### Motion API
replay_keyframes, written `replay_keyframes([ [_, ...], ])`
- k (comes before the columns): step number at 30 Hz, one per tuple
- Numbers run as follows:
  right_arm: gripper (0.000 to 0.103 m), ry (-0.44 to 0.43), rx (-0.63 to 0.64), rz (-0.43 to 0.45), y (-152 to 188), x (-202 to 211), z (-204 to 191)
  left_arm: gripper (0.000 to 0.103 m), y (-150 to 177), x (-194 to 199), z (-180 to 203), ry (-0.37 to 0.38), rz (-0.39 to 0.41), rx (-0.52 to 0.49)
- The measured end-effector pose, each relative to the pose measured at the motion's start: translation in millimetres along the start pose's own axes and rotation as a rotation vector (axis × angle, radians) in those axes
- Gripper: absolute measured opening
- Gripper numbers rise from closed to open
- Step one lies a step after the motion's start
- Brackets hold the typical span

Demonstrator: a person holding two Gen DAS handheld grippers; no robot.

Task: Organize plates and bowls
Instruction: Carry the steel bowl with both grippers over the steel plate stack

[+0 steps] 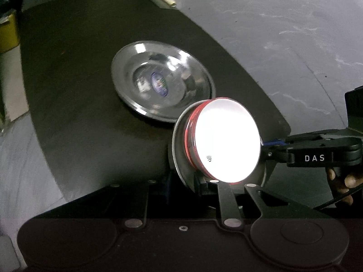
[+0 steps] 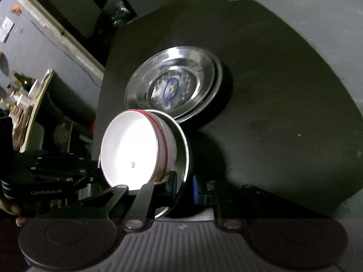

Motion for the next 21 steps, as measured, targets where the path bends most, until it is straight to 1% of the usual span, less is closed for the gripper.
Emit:
replay_keyframes([
  [7, 0.015, 0.011, -0.046, 0.055, -4, 10, 10, 0.021, -18, 0, 12, 0.018, 0.022, -0.025],
  [15, 0.015, -0.002, -0.033, 0.088, -30, 8, 16, 0.020, -39, 4, 10, 0.017, 0.068, 0.010],
  [21, 0.016, -0.017, -0.005, 0.099, -52, -1, 19, 0.019, -53, 5, 5, -0.007, 0.098, 0.052],
])
Point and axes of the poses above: each gripper's, at about its wrist camera, not at the fingertips, and x roughly against the way its jaws point, z to its right, y to its underside, the point moved 1 cm from there along -x, roughly the way its jaws point, and after that the axes turned 9 degrees about x, right-handed, at the moved point
